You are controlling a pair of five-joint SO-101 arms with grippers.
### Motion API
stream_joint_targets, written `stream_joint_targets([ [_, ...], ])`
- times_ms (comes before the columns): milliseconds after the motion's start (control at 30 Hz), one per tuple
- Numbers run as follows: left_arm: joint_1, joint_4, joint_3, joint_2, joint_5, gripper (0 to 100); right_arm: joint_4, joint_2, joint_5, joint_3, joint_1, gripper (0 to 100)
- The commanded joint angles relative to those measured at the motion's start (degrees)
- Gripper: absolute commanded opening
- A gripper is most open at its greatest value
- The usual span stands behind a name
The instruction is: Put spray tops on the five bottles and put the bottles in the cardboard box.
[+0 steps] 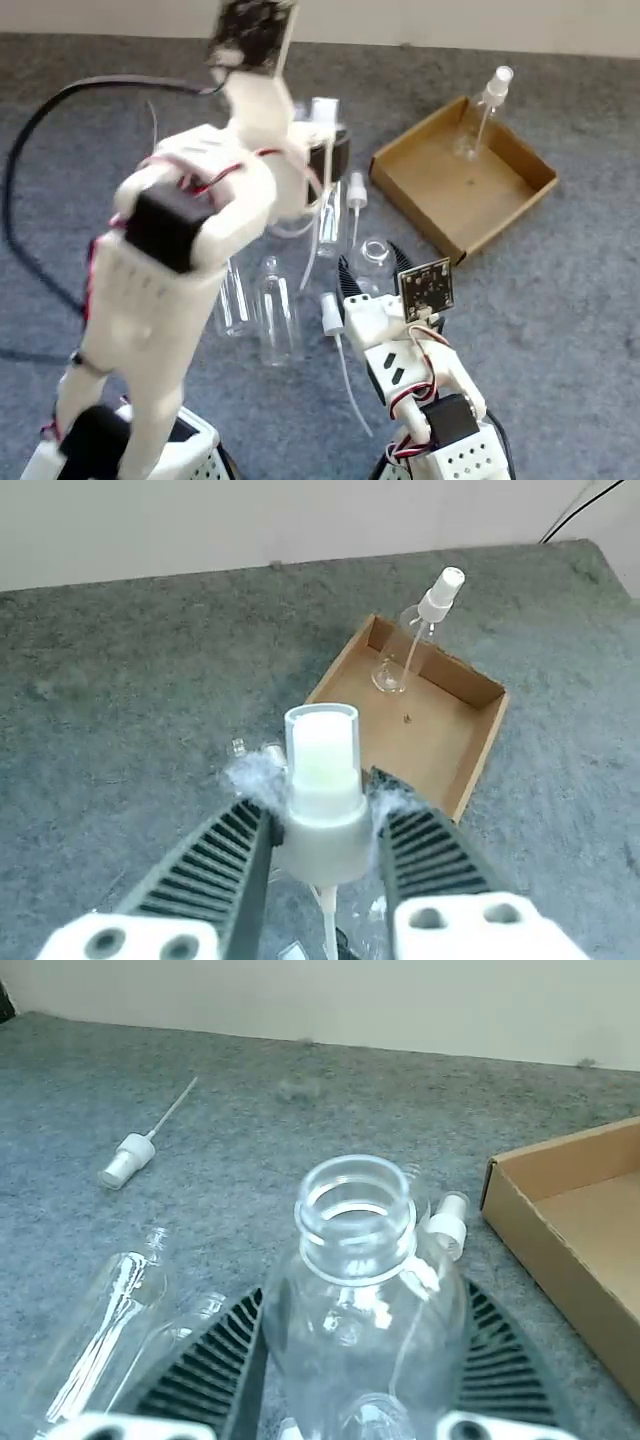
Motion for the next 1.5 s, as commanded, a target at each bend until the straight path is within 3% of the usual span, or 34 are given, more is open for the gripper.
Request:
stream_joint_targets([
  [0,3.7,-0.6,6.2,-10.2,-0.6,0,-1.5,-0.7,0.1,5.8,-0.7,20.0],
  [100,4.3,-7.4,13.1,-15.4,-0.6,0,-1.5,-0.7,0.1,5.8,-0.7,20.0],
  [200,4.0,-19.3,22.1,-19.9,-0.7,0,-1.5,-0.7,0.1,5.8,-0.7,20.0],
  [367,4.4,-42.3,40.5,-26.9,-10.3,0,-1.5,-0.7,0.1,6.1,-0.7,20.0],
  [500,4.5,-56.3,51.2,-33.6,-11.4,0,-1.5,-0.7,0.1,6.2,-0.7,20.0],
  [833,14.6,-58.5,55.5,-41.3,-11.4,0,-1.5,-0.7,0.1,6.2,-0.7,20.0],
  [967,14.9,-58.5,56.9,-41.4,-11.8,0,-1.5,-0.7,0.1,6.3,-0.7,20.0],
  [1233,14.9,-70.0,61.5,-41.2,-11.9,0,-1.5,-0.7,0.1,6.3,-0.7,20.0],
  [1467,14.8,-70.8,65.6,-41.2,-11.9,0,-1.5,-0.7,0.1,6.3,-0.7,20.0],
])
